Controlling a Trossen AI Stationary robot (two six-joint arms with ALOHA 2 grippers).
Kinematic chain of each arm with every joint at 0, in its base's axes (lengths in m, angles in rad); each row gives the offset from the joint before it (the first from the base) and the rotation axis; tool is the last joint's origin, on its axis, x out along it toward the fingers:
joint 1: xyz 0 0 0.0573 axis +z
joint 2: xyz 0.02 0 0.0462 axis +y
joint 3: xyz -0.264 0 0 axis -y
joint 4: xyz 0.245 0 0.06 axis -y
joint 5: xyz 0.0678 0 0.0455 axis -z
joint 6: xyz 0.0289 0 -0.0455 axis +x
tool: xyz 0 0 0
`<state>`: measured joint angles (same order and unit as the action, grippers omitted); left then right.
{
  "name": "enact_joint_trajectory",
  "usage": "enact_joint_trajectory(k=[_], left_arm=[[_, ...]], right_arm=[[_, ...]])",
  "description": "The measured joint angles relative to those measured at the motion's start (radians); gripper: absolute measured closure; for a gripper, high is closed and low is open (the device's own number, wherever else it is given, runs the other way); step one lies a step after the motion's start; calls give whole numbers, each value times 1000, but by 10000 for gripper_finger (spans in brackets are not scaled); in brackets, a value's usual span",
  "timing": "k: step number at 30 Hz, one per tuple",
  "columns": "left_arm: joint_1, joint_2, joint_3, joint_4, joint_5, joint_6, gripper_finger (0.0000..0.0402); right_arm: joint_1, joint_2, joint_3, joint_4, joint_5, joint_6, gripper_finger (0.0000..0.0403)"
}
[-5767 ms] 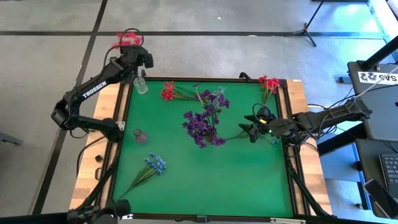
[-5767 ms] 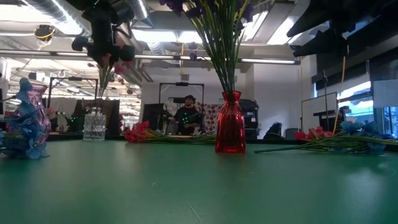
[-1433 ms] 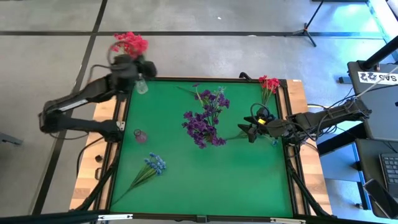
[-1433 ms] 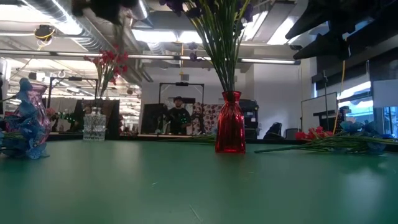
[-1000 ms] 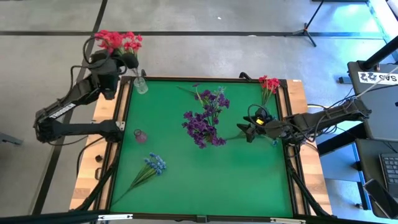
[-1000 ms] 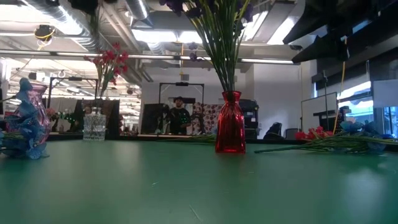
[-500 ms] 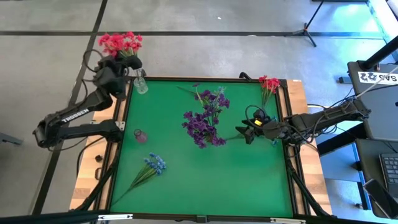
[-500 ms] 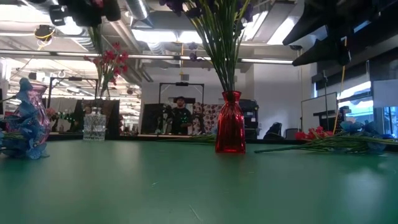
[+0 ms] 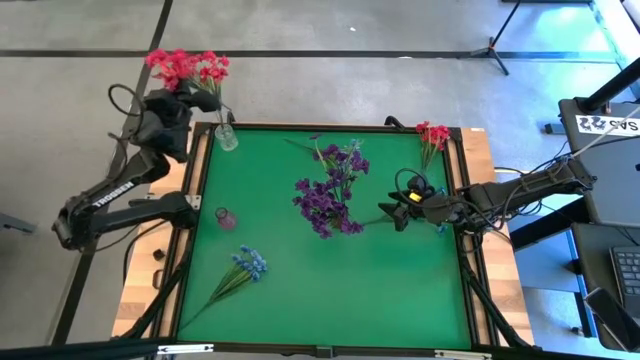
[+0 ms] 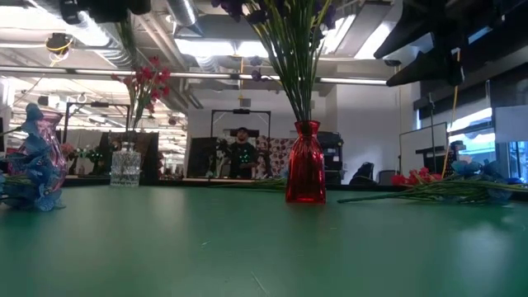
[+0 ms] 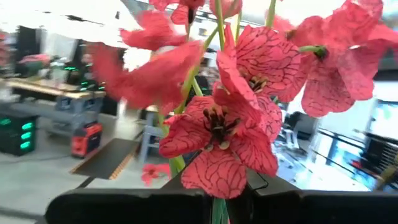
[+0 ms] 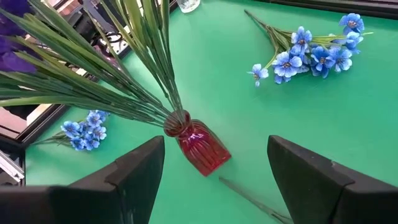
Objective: Sort flowers into vase by color
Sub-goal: Put the left red flowers into the transparent vase
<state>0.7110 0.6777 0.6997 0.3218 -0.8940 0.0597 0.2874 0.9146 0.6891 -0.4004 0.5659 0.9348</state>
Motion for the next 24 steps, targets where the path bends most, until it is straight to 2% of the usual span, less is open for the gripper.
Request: enact_joint_trajectory(k=[4,9,16,24], left_arm=[[24,2,-24,-3,80,10,388],[66,-17,-24,10,139,101,388],[84,-53,-24,-64,183,77,388],[86,-30,-24,-123,183,90,388]], right_arm=[[0,0,0,-2,-41,-4,118],[0,0,0,-1,-134,-8,118],[0,0,0,54,-112,-23,118],[0,0,0,59,-104,-43,118]])
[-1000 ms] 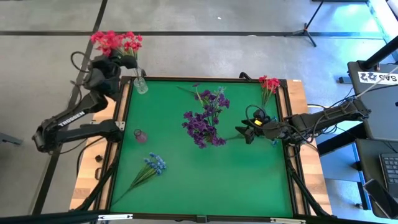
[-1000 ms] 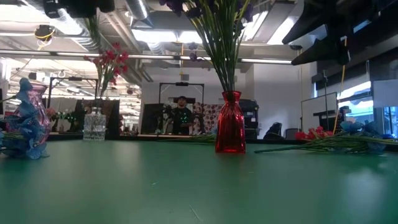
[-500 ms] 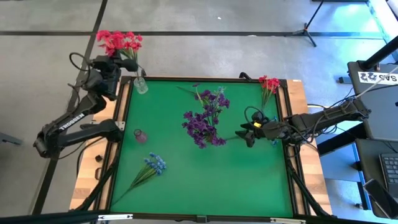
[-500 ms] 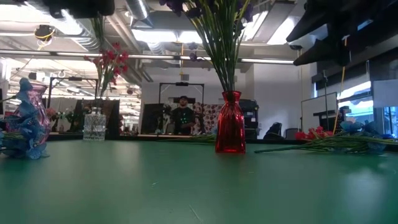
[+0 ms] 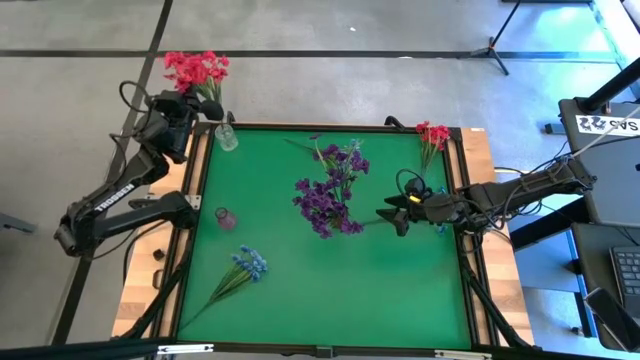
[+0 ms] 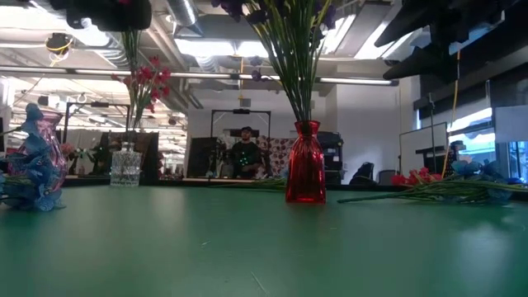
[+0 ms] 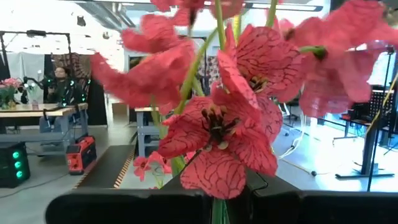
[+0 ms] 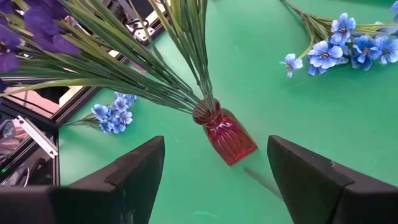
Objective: Sort flowers into vase by color
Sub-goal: Put the left red flowers into the transparent vase
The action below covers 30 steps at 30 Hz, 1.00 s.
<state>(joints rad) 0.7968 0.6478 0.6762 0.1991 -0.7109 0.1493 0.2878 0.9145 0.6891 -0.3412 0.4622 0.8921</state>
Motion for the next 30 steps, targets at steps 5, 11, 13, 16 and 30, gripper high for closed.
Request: enact_joint_trajectory(k=[5,11,13,16,30], left_arm=[[7,-6,0,-13,-1,-6,388],[7,-29,0,-106,-3,-7,388],[7,-29,0,-139,-2,-9,388],[7,-28,0,-147,-1,-28,388],[7,-26,0,-141,-1,-15,388]], right_arm=[[0,0,0,2,0,0,118],[0,0,0,3,-1,24,118],[0,0,0,3,0,24,118],[0,0,0,2,0,24,118],[0,0,0,2,0,26,118]])
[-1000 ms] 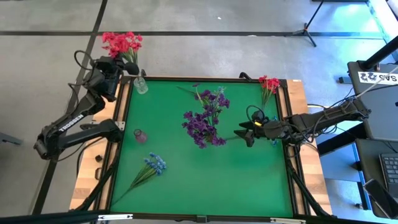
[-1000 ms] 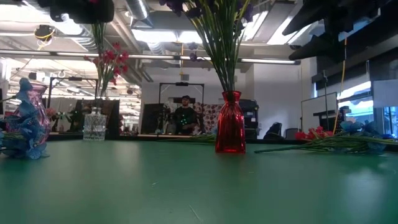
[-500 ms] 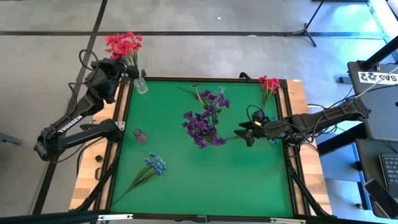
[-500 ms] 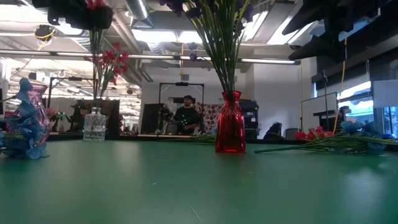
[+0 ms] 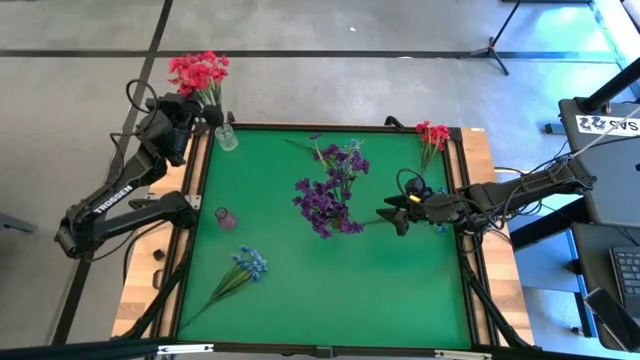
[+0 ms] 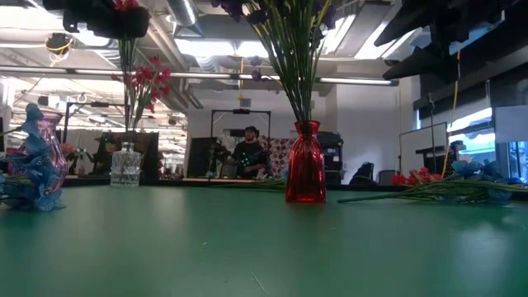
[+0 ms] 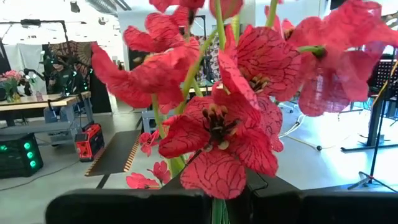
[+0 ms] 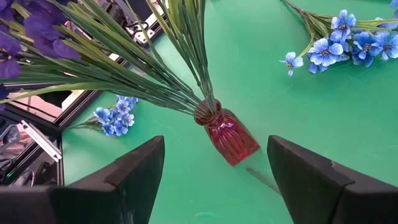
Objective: Sort flowers into vase by color
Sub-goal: Put the left red flowers into the transparent vase
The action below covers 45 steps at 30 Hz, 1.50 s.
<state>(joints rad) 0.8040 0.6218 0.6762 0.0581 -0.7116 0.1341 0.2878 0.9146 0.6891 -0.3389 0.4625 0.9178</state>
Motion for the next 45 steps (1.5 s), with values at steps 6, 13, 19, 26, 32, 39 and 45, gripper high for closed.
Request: enact_joint_trajectory(k=[6,13,19,26,32,39,45], left_arm=[[1,25,-18,17,0,4,388],[1,26,-77,87,-35,4,388],[1,26,-109,73,-56,3,388],[1,26,-146,14,-72,-72,387],[16,26,-150,-24,-81,-105,353],[74,26,-150,-57,-116,-158,285],[82,27,-124,-203,-93,-244,246]], right_arm=[[0,0,0,0,0,2,118],[0,0,0,0,-10,39,118],[0,0,0,0,-10,47,118],[0,0,0,0,-11,47,118],[0,0,0,0,-11,47,118],[0,0,0,0,-29,47,118],[0,0,0,0,-29,55,118]])
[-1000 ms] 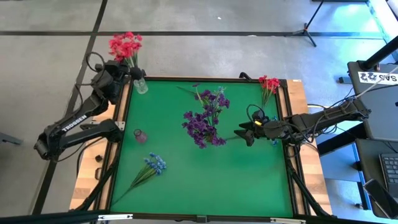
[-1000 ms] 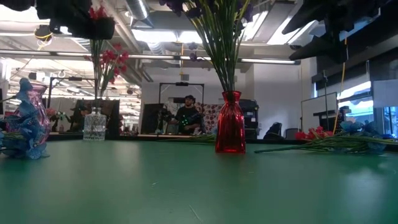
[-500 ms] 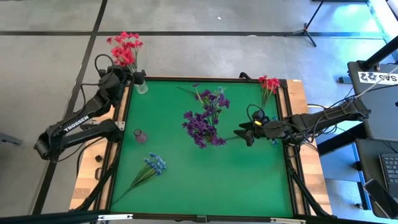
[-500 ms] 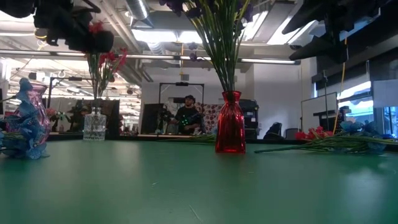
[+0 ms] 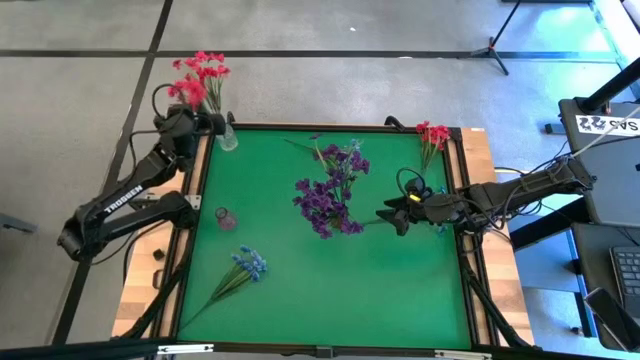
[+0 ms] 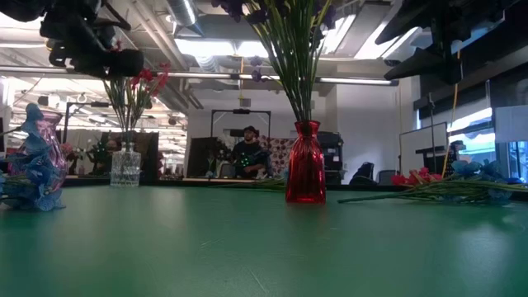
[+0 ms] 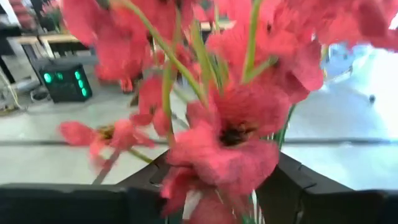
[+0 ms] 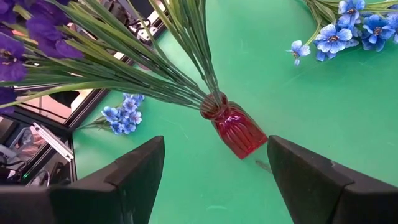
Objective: Sort flowers into vase by color
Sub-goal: Put the left red flowers into the transparent vase
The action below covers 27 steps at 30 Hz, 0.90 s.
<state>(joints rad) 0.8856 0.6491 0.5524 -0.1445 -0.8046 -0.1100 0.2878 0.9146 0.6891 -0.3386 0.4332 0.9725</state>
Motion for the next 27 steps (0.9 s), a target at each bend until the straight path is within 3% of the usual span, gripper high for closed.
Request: enact_joint_trajectory(k=[6,11,18,27], left_arm=[[0,0,89,-251,28,-134,225],[0,0,141,-447,132,-302,221],[0,0,147,-542,232,-425,221],[0,-2,168,-608,277,-472,221]], right_arm=[[0,0,0,0,0,0,118],[0,0,0,0,19,-11,118],[0,0,0,0,27,-27,118],[0,0,0,0,27,-31,118]])
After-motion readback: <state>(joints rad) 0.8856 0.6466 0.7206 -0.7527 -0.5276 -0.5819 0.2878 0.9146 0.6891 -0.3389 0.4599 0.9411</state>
